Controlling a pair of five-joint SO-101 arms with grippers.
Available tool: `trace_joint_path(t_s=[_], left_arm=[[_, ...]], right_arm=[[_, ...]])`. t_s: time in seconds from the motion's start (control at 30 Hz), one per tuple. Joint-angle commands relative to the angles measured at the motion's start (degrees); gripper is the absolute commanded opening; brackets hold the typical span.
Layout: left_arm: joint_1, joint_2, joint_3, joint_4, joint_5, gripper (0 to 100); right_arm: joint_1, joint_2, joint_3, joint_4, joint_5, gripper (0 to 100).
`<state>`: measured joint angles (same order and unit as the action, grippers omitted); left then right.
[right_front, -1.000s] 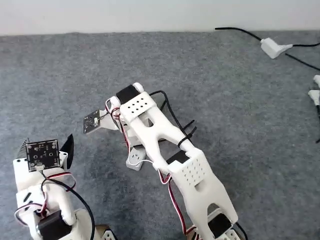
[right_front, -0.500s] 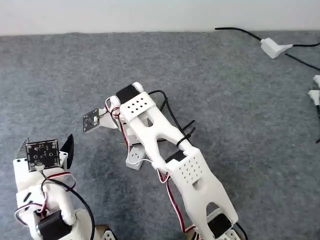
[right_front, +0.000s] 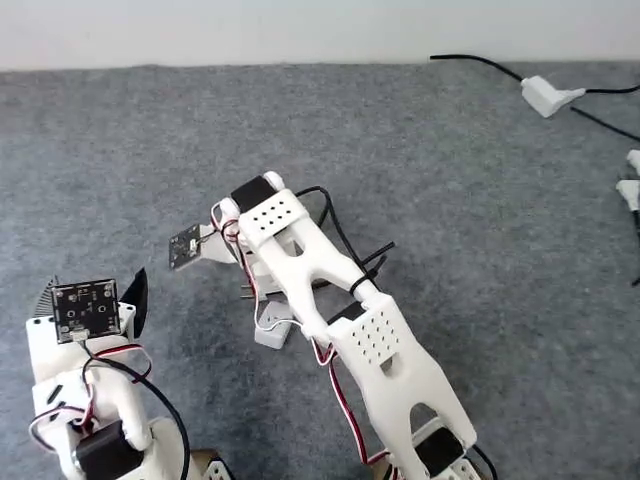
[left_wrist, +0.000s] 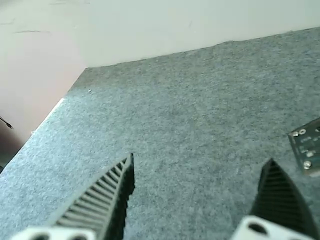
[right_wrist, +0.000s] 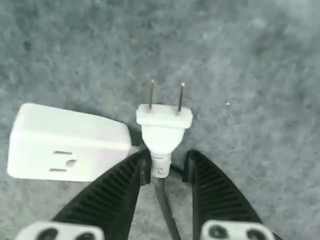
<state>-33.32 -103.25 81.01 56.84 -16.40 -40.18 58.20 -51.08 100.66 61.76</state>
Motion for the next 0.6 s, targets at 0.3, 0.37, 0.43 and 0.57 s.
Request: trace_joint_path(t_s=[0.3, 0.37, 0.43, 0.57], left_arm=[[0.4, -1.0, -0.5, -1.6, 0.2, 37], [0.4, -1.0, -0.5, -1.6, 0.2, 37], [0.4, -1.0, -0.5, -1.6, 0.2, 37], [0.4, -1.0, -0.6, -1.9, 0.4, 37]], right_arm=[[-0.7, -0.3, -0.4, 1.4, -3.2, 0.8], [-0.6, -2.3, -0.7, 2.2, -3.3, 0.8], [-0.4, -5.5, -1.2, 2.2, -4.3, 0.8], [-0.7, -13.7, -1.1, 2.3, -5.6, 0.8]])
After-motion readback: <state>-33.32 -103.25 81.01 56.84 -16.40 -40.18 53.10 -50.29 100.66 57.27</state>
